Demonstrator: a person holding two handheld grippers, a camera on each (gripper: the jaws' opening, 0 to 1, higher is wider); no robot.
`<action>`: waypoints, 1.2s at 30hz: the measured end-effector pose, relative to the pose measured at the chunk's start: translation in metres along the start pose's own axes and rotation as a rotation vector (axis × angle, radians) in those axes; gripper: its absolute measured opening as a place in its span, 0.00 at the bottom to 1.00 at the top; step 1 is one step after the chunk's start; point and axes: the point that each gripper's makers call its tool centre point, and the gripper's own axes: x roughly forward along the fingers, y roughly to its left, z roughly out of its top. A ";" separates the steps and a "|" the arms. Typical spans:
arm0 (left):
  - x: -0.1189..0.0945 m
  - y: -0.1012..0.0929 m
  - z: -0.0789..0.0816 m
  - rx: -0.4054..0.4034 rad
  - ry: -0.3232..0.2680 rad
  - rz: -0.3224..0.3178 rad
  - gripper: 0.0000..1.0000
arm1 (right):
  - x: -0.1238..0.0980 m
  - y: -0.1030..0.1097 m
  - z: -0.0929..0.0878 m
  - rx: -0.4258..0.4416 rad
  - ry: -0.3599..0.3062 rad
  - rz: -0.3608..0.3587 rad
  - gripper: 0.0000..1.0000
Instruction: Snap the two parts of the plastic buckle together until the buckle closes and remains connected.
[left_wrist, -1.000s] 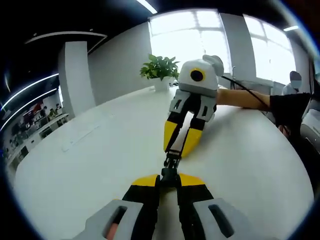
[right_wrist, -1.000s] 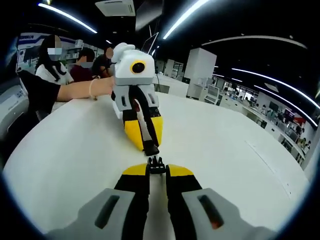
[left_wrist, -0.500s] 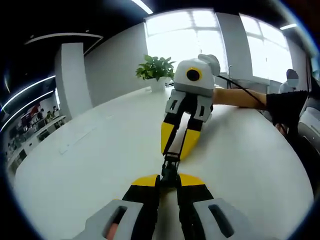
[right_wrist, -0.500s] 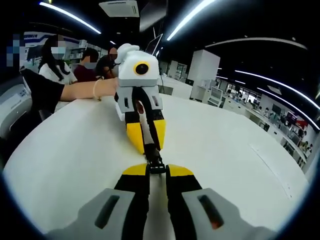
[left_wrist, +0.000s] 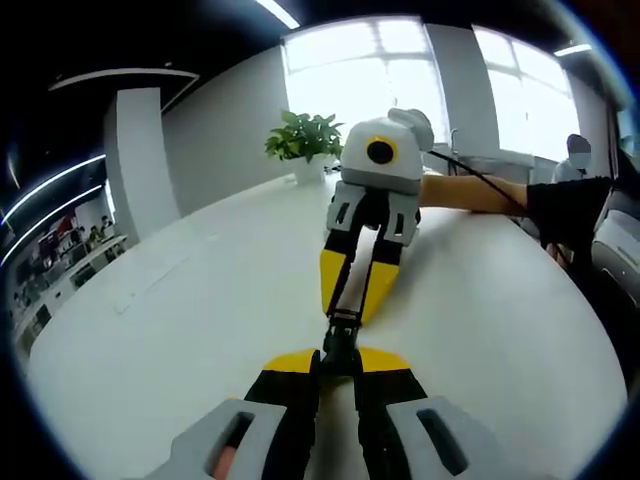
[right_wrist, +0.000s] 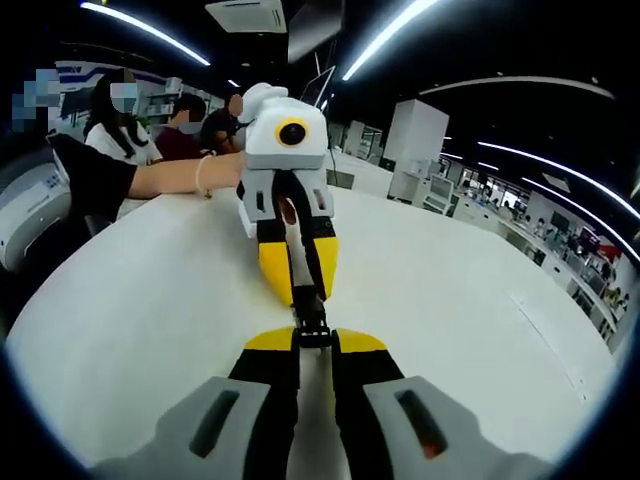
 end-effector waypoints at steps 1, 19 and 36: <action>0.000 -0.001 0.000 0.003 0.001 -0.003 0.13 | 0.000 0.000 0.000 -0.002 0.000 0.002 0.13; 0.001 -0.011 0.002 0.050 0.001 -0.047 0.12 | -0.004 0.011 0.001 -0.055 -0.008 0.060 0.12; 0.001 -0.031 0.005 0.129 0.002 -0.118 0.12 | -0.011 0.024 0.004 -0.116 -0.033 0.175 0.12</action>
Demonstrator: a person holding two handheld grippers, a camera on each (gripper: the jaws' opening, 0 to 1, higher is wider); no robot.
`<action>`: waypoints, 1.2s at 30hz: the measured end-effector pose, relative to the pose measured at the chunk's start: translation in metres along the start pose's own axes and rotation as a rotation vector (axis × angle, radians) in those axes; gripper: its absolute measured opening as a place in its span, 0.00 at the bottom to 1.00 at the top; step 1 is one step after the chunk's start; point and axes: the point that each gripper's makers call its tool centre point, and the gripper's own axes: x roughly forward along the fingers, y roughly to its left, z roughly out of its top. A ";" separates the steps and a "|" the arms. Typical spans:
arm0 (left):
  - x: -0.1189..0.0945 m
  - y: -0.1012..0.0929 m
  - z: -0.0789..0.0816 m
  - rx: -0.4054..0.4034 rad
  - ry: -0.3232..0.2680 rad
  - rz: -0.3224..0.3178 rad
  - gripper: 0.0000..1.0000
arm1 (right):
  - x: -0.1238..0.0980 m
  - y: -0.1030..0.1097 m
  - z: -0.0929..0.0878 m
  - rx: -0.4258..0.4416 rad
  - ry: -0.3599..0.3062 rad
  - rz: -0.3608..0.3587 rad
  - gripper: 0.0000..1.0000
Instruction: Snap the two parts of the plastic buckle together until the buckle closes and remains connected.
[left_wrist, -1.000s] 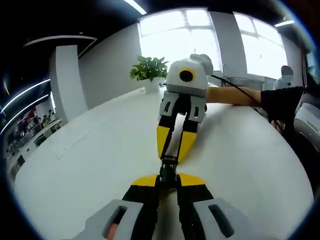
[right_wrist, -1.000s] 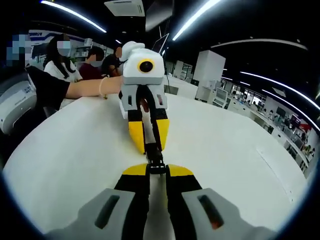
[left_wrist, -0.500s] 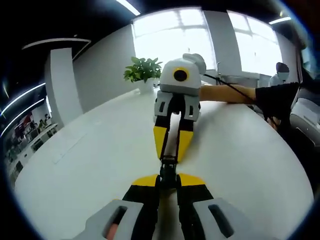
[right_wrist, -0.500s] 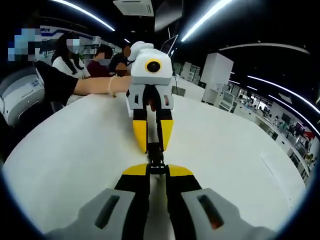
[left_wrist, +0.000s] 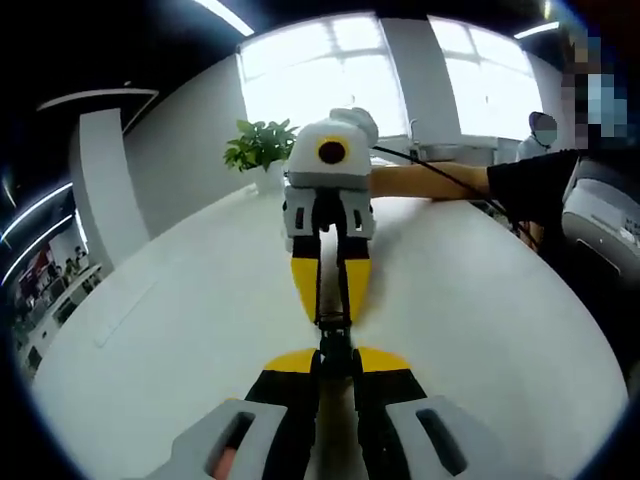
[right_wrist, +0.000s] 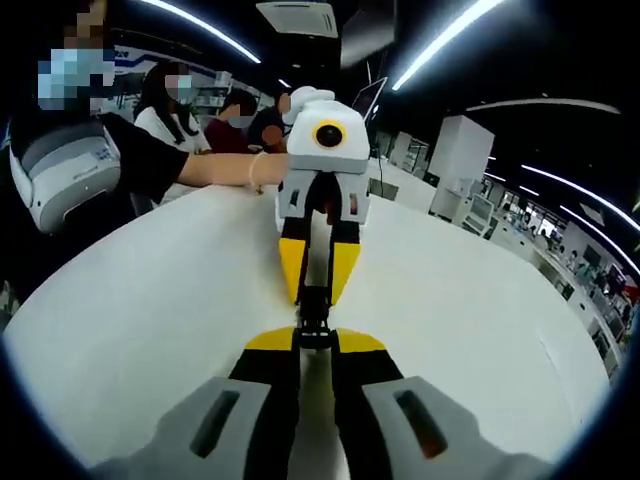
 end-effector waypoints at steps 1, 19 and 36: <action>0.000 0.000 0.000 0.001 0.000 0.000 0.12 | 0.000 0.000 0.000 0.002 0.000 0.000 0.12; 0.005 0.001 -0.001 -0.024 0.002 0.017 0.12 | 0.004 0.003 -0.001 0.050 -0.018 -0.010 0.12; 0.006 -0.002 0.001 -0.007 0.004 0.026 0.12 | 0.006 0.006 0.001 0.049 -0.030 0.004 0.12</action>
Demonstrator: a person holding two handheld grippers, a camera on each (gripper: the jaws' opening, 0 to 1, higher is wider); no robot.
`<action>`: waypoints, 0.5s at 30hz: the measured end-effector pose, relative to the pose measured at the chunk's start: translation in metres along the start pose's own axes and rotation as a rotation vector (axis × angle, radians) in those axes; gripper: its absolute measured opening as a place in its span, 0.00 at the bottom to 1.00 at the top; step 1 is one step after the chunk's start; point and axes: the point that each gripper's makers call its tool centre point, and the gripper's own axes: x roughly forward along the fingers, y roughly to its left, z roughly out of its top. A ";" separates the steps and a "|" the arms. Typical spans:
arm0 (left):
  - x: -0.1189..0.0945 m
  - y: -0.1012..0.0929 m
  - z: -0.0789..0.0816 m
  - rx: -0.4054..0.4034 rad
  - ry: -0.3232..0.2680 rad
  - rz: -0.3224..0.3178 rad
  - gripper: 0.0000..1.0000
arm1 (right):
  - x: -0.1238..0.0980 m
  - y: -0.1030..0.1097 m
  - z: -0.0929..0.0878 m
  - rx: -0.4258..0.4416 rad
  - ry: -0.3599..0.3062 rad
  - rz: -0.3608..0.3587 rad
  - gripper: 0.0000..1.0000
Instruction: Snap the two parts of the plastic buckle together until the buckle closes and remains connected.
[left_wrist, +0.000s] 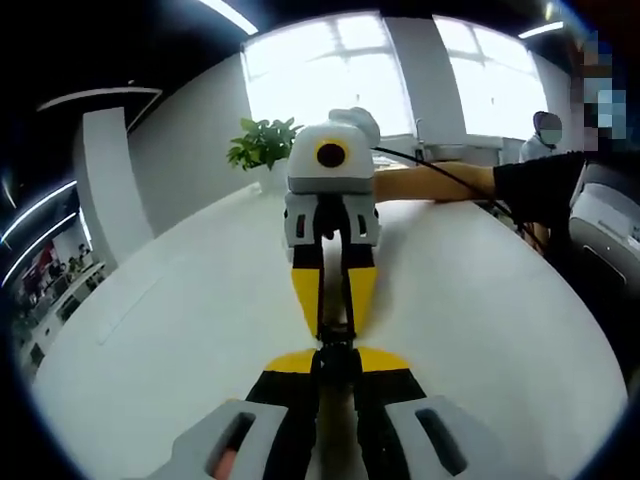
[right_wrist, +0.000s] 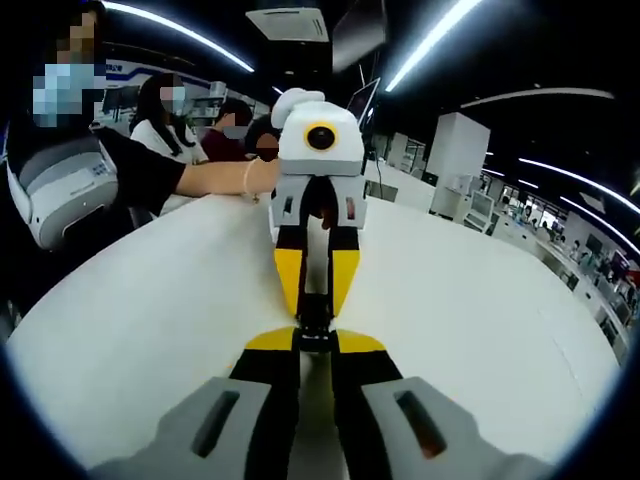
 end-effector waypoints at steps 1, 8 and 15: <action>0.000 0.000 0.000 0.000 0.000 0.001 0.12 | 0.001 0.000 0.000 0.006 -0.003 0.000 0.12; 0.000 -0.001 0.000 -0.035 -0.014 -0.006 0.12 | 0.002 0.000 0.000 0.052 -0.001 -0.006 0.12; 0.002 0.001 0.001 -0.057 -0.024 -0.001 0.14 | 0.001 -0.001 0.000 0.085 0.008 -0.017 0.13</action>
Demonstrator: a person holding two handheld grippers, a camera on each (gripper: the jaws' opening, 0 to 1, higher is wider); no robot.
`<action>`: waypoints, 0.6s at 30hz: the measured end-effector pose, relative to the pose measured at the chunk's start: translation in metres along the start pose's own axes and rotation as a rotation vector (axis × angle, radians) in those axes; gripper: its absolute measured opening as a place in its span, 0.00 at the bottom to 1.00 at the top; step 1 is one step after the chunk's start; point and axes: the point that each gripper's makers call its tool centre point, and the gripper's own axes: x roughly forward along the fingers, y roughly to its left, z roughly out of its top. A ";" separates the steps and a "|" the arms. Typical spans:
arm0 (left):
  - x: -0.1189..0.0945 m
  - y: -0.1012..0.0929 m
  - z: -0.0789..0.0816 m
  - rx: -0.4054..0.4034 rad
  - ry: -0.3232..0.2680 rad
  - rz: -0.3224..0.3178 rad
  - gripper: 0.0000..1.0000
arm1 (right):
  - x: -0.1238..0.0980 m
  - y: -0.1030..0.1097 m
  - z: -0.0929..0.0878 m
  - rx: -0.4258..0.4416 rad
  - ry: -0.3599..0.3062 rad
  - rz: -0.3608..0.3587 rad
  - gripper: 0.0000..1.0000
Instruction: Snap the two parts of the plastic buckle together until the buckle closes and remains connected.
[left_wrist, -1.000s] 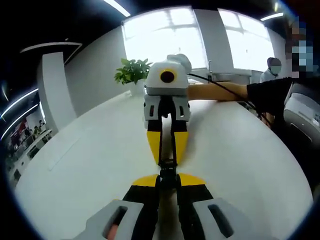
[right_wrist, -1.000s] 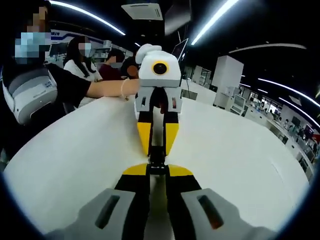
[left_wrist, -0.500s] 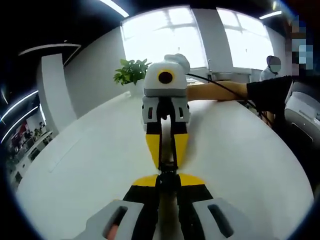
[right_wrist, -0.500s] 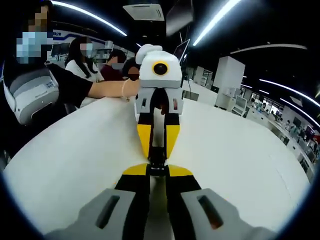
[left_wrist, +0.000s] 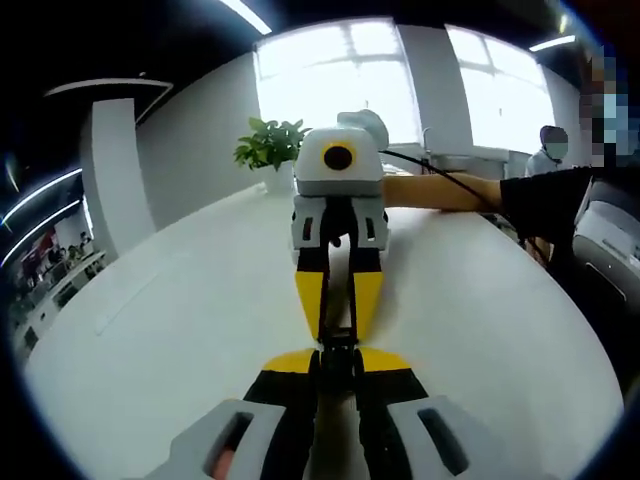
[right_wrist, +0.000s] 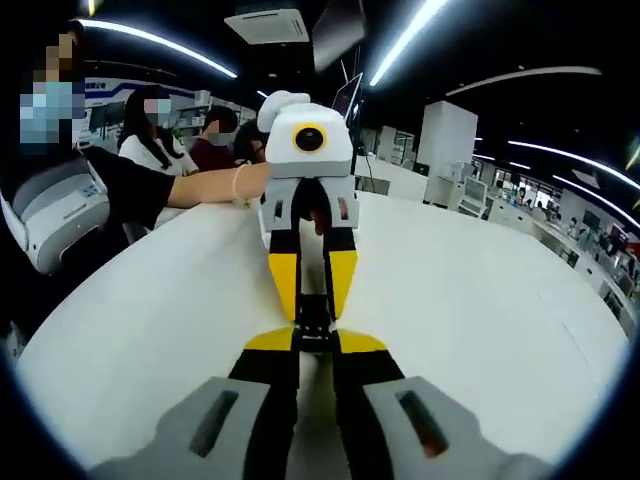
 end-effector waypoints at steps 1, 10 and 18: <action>0.000 0.001 0.000 0.002 0.000 0.006 0.15 | 0.000 0.000 0.000 -0.001 -0.001 0.000 0.13; -0.007 0.008 -0.003 -0.016 0.016 0.021 0.18 | -0.001 -0.003 0.000 0.014 0.002 -0.007 0.14; -0.013 0.010 -0.008 -0.094 0.041 0.012 0.18 | -0.004 -0.005 -0.002 0.029 0.013 -0.011 0.15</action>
